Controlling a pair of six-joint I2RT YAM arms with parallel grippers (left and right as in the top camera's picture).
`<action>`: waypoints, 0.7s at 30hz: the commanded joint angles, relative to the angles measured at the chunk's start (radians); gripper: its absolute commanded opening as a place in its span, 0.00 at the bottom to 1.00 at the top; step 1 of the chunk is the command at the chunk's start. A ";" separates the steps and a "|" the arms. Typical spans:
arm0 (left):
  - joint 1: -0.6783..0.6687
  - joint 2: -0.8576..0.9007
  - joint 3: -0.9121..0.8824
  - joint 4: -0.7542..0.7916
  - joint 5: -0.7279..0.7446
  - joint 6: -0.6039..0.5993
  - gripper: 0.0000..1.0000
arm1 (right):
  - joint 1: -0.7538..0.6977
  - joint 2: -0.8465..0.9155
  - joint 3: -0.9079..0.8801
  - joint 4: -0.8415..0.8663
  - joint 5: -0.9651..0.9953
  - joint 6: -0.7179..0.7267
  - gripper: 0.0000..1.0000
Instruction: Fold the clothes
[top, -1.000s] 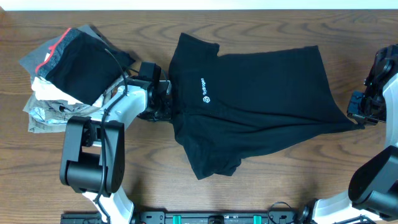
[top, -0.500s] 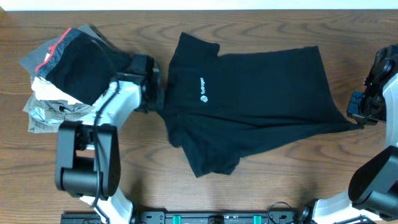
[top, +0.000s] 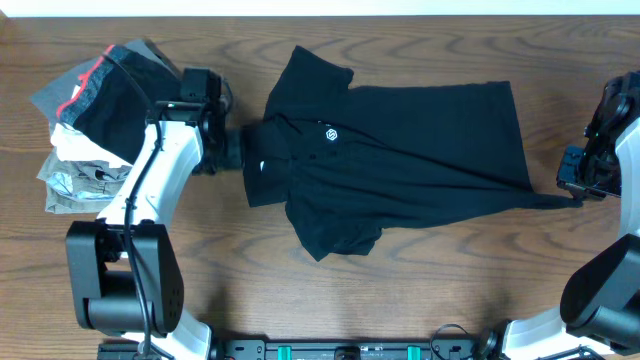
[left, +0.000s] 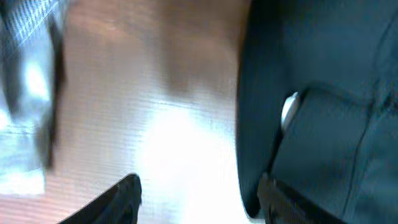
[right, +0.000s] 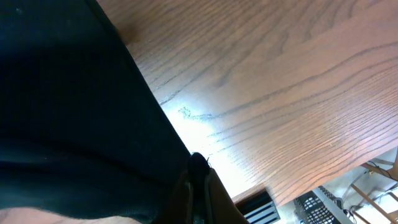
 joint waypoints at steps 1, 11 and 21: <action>-0.001 -0.001 -0.010 -0.043 0.089 -0.063 0.62 | -0.012 -0.006 -0.002 0.000 0.011 0.013 0.03; -0.053 -0.001 -0.103 -0.063 0.385 -0.062 0.56 | -0.012 -0.007 -0.002 0.000 0.003 0.013 0.03; -0.216 0.000 -0.169 -0.031 0.385 -0.090 0.57 | -0.012 -0.007 -0.002 0.000 0.003 0.013 0.04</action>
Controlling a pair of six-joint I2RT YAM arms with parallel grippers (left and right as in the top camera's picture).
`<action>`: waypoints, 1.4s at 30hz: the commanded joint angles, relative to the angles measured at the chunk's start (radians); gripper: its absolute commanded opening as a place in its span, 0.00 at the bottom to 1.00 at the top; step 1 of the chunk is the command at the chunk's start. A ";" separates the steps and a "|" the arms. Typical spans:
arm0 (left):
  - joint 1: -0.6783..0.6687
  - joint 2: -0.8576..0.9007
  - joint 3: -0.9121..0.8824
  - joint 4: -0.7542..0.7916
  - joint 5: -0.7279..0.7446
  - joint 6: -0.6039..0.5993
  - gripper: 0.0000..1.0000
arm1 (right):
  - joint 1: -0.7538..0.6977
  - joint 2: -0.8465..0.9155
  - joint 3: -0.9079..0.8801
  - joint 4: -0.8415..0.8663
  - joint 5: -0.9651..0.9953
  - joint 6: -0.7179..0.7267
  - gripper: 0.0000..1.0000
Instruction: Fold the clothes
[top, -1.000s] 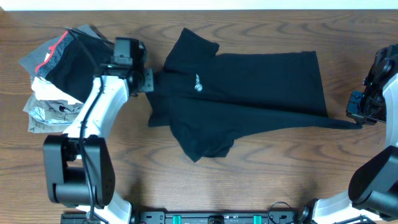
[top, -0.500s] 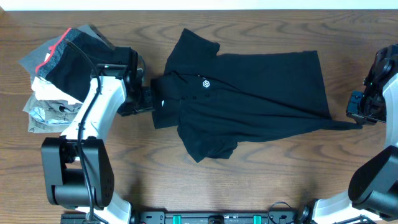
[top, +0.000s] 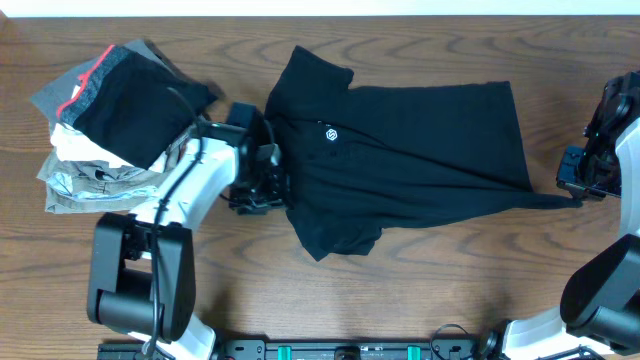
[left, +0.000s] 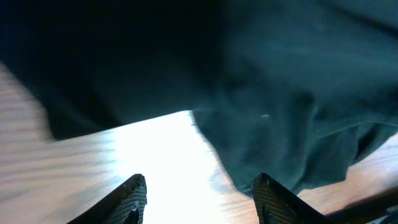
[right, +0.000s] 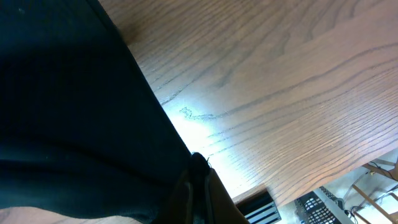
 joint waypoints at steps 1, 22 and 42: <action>-0.045 0.000 -0.043 0.040 0.016 -0.050 0.57 | -0.012 -0.007 -0.002 -0.001 0.008 0.013 0.03; -0.231 0.001 -0.187 0.221 0.079 -0.277 0.55 | -0.012 -0.007 -0.002 -0.002 0.008 0.013 0.04; 0.017 -0.358 -0.182 -0.004 0.039 -0.137 0.06 | -0.012 -0.007 -0.002 -0.055 -0.165 -0.048 0.01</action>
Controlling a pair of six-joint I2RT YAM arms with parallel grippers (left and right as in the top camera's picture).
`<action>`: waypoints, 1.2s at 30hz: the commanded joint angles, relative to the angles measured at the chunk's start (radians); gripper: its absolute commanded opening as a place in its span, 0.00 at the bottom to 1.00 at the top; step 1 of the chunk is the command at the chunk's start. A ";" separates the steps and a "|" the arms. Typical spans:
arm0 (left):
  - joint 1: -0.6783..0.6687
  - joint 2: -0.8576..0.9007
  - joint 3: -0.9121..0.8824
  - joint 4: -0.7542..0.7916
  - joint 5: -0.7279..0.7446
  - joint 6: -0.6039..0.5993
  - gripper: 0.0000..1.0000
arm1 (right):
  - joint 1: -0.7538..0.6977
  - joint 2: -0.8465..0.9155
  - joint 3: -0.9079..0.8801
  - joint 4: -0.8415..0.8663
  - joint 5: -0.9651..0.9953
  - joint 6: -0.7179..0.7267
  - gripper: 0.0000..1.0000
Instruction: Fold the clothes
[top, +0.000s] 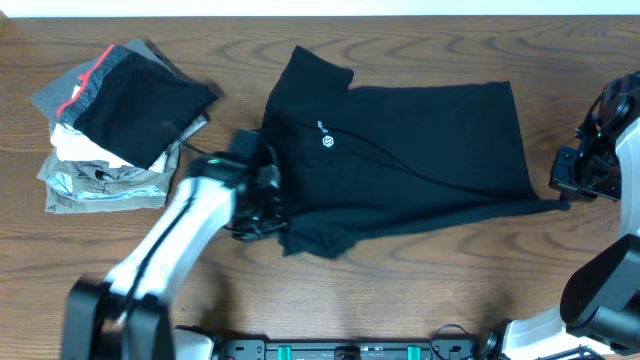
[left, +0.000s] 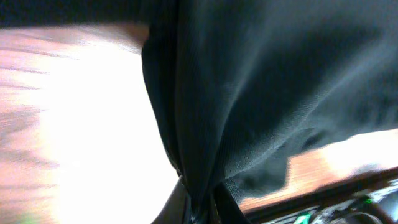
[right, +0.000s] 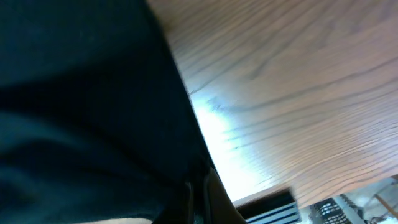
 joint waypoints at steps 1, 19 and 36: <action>0.068 -0.137 0.001 -0.012 -0.014 0.056 0.06 | -0.012 -0.007 -0.002 -0.023 -0.045 -0.023 0.01; 0.081 -0.282 0.001 -0.149 -0.014 0.059 0.06 | -0.012 -0.007 -0.002 -0.145 -0.061 -0.014 0.02; 0.081 -0.266 0.000 0.161 -0.189 0.062 0.06 | -0.011 -0.006 -0.002 0.074 -0.117 -0.010 0.03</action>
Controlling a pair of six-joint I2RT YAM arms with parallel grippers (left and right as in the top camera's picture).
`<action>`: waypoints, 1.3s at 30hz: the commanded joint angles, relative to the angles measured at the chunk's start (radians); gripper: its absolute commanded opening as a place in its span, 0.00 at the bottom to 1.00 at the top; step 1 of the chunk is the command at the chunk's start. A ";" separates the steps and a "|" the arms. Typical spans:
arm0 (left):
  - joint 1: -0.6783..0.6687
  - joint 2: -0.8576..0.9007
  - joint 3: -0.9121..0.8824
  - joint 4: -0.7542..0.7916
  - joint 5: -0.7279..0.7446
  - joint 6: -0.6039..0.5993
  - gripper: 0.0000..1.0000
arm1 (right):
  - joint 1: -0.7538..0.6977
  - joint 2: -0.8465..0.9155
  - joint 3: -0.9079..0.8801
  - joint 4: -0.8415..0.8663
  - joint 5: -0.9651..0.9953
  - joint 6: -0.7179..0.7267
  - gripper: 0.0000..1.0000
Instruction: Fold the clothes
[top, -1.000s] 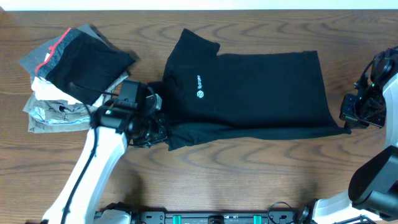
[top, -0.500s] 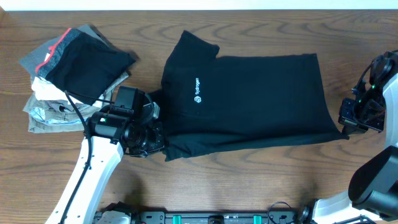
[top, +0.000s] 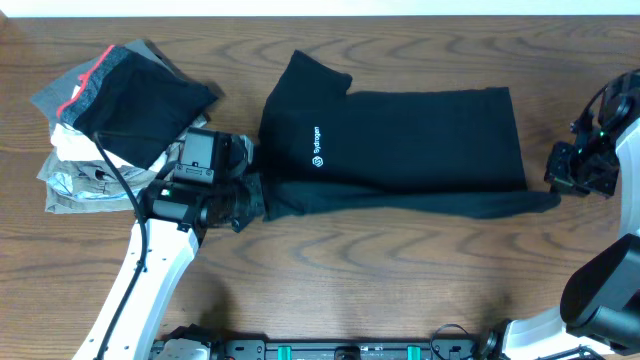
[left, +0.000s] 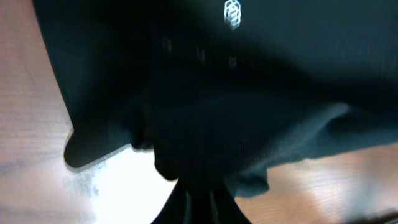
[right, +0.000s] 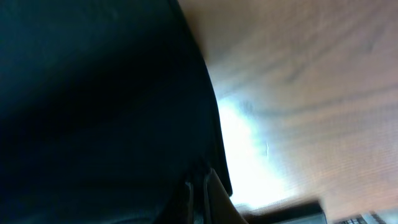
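Note:
A black polo shirt (top: 400, 140) with a small white logo (top: 318, 160) lies lengthwise across the wooden table (top: 400, 290), collar end to the left. Its near side forms a long narrow band stretched between both grippers. My left gripper (top: 252, 198) is shut on the band's left end; in the left wrist view the gripper (left: 199, 202) pinches bunched black cloth (left: 249, 124). My right gripper (top: 558, 192) is shut on the hem corner at the right; the right wrist view shows the gripper (right: 200, 196) closed on the shirt (right: 93, 93).
A stack of folded clothes (top: 110, 120) in black, red, white and grey sits at the far left, just beyond the left arm. A black rail with green fittings (top: 340, 350) runs along the table's front edge.
The left gripper, still shut on the shirt, has shifted left and away from the front edge. The bunched near sleeve is now drawn out into a straight band. The right gripper moved slightly farther back.
First the shirt lay flat with both sleeves spread, the left gripper open by the collar, the right shut on the hem corner. Then the left gripper stood open at the near sleeve, then shut on it with cloth bunched. Now the near side is stretched between both grippers.

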 joint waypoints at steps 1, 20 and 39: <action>0.004 0.018 0.001 0.050 -0.068 0.012 0.06 | -0.009 -0.006 0.000 0.032 -0.013 -0.005 0.03; 0.004 0.208 0.001 0.273 -0.070 0.012 0.06 | -0.002 -0.005 -0.004 0.169 -0.013 -0.004 0.05; 0.004 0.317 0.001 0.398 -0.071 0.013 0.06 | 0.033 -0.005 -0.213 0.457 -0.017 0.000 0.08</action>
